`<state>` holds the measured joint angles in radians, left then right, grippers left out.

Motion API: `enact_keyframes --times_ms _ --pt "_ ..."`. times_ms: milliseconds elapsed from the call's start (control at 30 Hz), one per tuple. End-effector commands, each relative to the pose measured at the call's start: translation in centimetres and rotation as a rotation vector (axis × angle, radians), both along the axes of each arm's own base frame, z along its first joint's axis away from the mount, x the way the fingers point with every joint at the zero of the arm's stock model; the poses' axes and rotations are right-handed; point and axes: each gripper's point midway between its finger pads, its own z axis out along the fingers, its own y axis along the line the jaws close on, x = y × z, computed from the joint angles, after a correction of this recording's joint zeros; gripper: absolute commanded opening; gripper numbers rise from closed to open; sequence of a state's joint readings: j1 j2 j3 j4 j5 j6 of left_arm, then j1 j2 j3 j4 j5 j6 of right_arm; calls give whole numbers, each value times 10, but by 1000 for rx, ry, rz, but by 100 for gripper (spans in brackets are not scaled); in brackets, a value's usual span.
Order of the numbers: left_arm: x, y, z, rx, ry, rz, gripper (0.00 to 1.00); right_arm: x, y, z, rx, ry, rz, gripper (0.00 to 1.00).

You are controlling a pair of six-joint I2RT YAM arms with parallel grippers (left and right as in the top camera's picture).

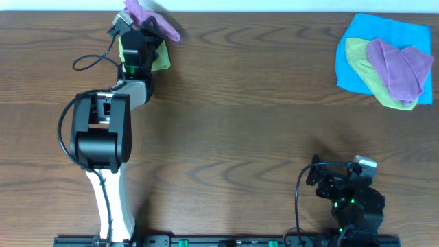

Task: Fold the cloth
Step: 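Lower the purple square onto the yellow-green cloth with the left gripper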

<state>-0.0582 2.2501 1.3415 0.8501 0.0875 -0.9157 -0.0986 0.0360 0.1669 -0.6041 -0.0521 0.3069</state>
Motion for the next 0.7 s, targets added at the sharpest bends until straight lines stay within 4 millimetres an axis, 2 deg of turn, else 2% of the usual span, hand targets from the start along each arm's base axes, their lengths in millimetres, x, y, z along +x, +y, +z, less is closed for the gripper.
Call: enact_keyframes --times_ms 0,133,233,433,667 --pt "3 -4 -5 9 18 -20 6 0 2 -4 10 3 5 99" --pt "-1 -4 -25 13 101 -20 6 0 2 -4 10 3 5 99" --pt "-3 -4 -32 14 133 -20 6 0 2 -4 10 3 5 99" --pt "-4 4 -25 14 132 -8 6 0 2 -4 10 3 6 99" --pt "-17 21 -22 15 243 17 6 0 2 -4 10 3 5 99"
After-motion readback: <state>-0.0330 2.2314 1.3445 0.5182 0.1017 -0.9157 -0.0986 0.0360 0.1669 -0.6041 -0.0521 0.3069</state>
